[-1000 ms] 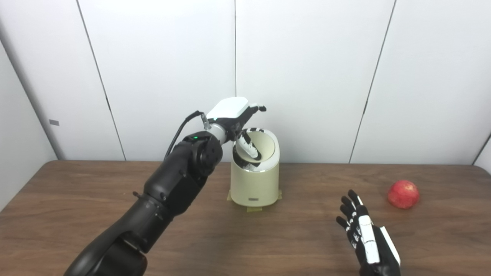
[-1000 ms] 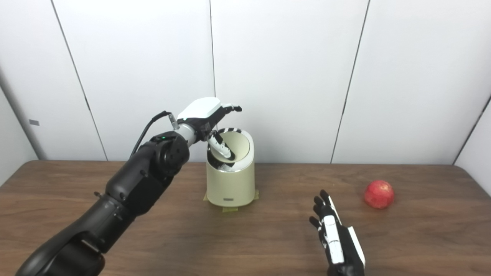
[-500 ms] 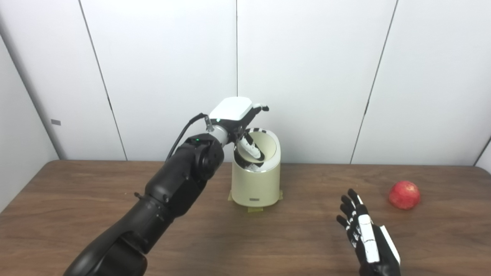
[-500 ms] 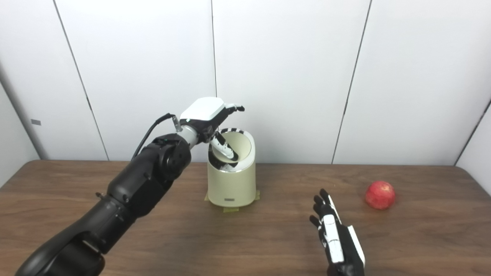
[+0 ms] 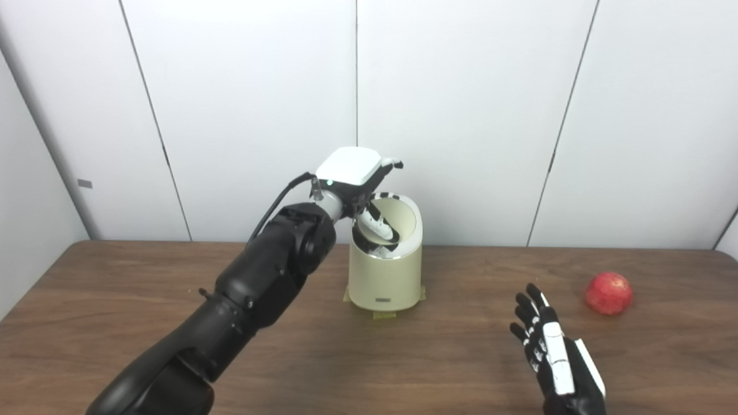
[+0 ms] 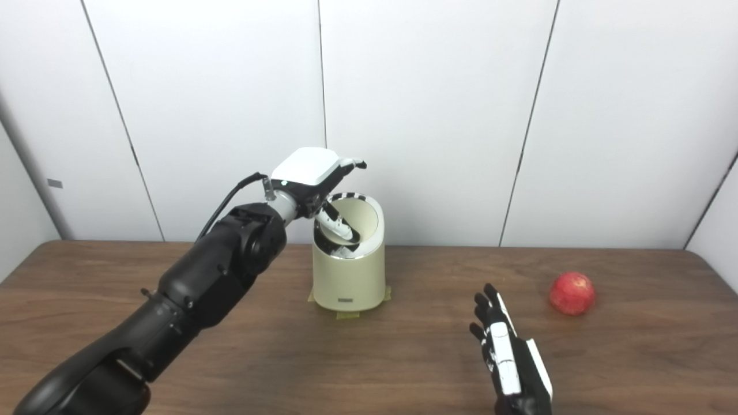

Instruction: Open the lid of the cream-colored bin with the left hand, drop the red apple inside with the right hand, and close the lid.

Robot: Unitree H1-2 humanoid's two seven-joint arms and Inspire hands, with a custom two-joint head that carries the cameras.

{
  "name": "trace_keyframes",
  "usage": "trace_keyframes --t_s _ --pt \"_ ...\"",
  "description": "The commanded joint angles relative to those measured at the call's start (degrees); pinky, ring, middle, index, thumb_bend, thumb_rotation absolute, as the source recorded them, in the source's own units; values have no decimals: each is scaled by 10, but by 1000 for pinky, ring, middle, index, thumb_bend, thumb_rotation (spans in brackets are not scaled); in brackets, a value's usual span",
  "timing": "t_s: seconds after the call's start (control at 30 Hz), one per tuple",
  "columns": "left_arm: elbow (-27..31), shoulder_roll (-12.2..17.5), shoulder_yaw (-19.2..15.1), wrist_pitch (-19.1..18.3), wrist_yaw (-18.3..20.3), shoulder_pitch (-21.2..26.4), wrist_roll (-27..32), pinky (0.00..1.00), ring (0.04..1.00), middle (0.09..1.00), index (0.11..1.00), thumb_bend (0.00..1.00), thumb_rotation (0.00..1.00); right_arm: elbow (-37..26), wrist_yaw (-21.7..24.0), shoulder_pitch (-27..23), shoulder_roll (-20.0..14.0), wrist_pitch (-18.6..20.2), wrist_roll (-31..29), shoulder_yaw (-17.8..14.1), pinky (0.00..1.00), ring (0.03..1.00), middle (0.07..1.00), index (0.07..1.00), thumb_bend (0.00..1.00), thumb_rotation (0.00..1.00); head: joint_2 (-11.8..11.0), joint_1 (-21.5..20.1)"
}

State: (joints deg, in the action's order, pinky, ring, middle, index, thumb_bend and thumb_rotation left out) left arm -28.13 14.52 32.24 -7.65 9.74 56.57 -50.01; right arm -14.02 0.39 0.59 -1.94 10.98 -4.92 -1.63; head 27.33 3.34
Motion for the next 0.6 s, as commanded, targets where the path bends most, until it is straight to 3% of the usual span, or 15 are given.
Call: trace_keyframes --t_s 0.0,0.17,0.3,0.43,0.57 --pt "1 5 8 5 4 21 -19 846 899 905 915 950 101 -24 7 -20 -4 -16 -4 -2 940 975 964 979 646 973 1 0" --pt "11 5 1 16 1 12 -14 816 876 891 902 970 83 -25 5 -19 -5 -14 -6 -4 938 973 961 976 651 965 2 1" --pt "34 5 -16 6 22 16 -3 842 902 909 914 959 102 -21 5 -19 -8 -18 -2 -2 936 971 960 973 656 974 1 1" --pt "74 2 -55 -5 35 17 29 781 881 895 900 978 86 -18 5 -19 -8 -20 -3 -2 932 968 956 968 654 968 1 3" --pt "121 -7 -118 -14 28 12 83 725 844 861 873 967 31 -12 5 -21 -9 -23 -3 -2 932 970 960 975 644 969 0 5"
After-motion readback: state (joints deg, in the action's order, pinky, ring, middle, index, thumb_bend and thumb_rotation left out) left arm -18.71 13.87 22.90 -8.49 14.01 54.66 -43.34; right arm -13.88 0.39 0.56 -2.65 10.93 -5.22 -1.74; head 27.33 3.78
